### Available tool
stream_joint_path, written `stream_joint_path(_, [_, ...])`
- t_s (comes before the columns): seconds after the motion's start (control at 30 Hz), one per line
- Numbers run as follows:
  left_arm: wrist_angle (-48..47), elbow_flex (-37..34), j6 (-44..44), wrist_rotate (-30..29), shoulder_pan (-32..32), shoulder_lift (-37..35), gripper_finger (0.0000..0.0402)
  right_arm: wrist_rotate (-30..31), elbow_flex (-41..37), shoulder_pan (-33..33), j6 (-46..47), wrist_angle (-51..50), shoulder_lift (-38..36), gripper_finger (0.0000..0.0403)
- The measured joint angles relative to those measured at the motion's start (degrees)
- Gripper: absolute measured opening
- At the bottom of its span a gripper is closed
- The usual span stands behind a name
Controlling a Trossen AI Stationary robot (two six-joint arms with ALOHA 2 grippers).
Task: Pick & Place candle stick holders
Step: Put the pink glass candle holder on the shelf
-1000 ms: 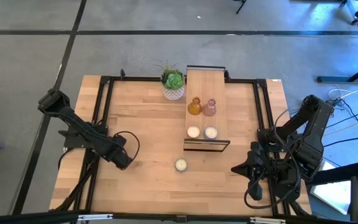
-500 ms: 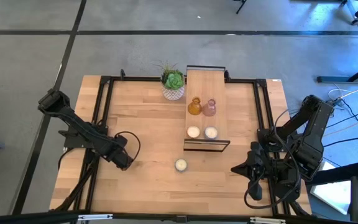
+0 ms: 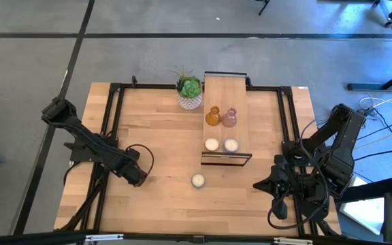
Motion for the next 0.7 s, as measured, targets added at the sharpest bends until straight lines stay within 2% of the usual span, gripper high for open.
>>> stream_joint_path(0.3, [2.1, 0.1, -2.1, -0.4, 0.0, 0.0, 0.0002, 0.0, 0.0, 0.3, -0.2, -0.1, 0.0, 0.0000])
stream_joint_path(0.5, [-3.4, 2.7, -2.7, -2.9, 0.1, 0.0, 0.0002, 0.1, 0.0, 0.3, -0.2, -0.1, 0.0, 0.0000])
stream_joint_path(0.7, [-3.9, 3.0, 0.0, -1.9, 2.0, 0.0, 0.0002, 1.3, 0.0, 0.3, -0.2, -0.1, 0.0, 0.0000])
